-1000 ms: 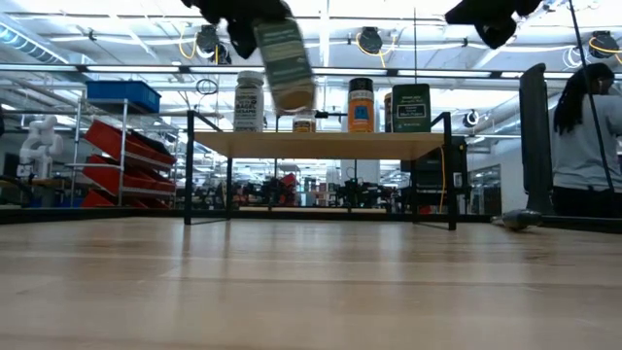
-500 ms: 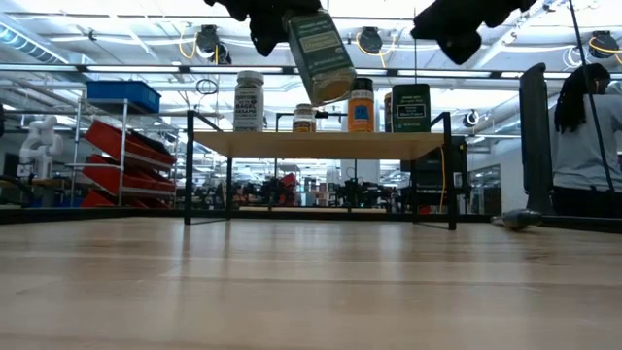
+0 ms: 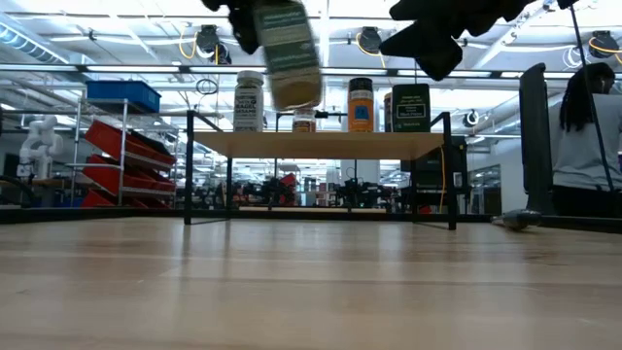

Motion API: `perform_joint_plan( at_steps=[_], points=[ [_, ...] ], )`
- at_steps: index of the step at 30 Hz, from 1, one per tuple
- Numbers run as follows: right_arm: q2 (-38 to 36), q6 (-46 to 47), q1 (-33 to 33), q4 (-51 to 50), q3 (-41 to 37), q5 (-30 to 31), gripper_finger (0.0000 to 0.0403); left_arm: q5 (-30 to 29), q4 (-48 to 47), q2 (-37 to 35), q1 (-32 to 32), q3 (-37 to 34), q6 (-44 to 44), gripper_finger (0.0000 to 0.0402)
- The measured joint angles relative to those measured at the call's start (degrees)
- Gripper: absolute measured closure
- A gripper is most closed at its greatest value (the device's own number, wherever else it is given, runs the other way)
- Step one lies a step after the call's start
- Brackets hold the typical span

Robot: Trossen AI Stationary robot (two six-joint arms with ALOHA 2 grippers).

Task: Shelf spices
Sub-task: Remove the green seasoning bottle from the shelf

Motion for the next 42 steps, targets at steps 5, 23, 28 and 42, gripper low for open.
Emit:
perform_joint_plan(
  at_steps=[5, 23, 28, 42],
  points=[
    [4.73, 3.2, 3.13, 3.81, 0.0, 0.12, 0.0193, -5.04, -9.89, 0.0, -4.19, 0.0, -4.74, 0.0191],
    [11.95, 9.44, 5.61, 16.4, 0.0, 0.4, 0.0193, -33.47, -25.42, -0.02, -32.54, -3.03, -44.41, 0.0191],
    [11.95, 9.45, 5.65, 16.59, 0.0, 1.83, 0.0193, -35.99, -26.23, 0.52, -36.23, -6.22, -51.49, 0.0191],
    [11.93, 9.36, 5.63, 18.17, 0.0, 3.66, 0.0193, -37.19, -25.8, 6.53, -37.97, -8.11, -55.39, 0.0191]
  ],
)
